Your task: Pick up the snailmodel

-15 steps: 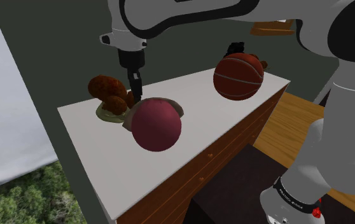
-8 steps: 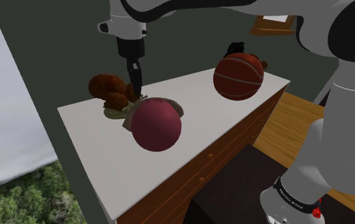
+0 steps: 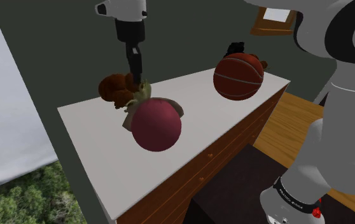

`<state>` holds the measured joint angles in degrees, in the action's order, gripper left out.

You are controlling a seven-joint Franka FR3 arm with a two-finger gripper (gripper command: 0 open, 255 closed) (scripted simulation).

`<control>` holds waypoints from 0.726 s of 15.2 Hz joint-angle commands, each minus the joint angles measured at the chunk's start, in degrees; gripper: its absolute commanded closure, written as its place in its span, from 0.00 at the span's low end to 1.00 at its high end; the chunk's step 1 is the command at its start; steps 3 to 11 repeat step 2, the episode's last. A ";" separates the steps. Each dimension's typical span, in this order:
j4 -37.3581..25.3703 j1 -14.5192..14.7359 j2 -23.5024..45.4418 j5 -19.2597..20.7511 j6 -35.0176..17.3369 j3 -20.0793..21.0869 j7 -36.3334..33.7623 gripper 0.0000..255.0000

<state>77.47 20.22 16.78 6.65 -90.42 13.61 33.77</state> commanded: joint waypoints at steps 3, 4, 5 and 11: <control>-1.13 0.06 0.10 0.05 0.92 0.01 0.03 1.00; -1.13 0.06 0.10 0.05 0.92 0.01 0.03 1.00; -1.13 0.06 0.10 0.05 0.92 0.01 0.03 1.00; -1.13 0.06 0.10 0.05 0.92 0.01 0.03 1.00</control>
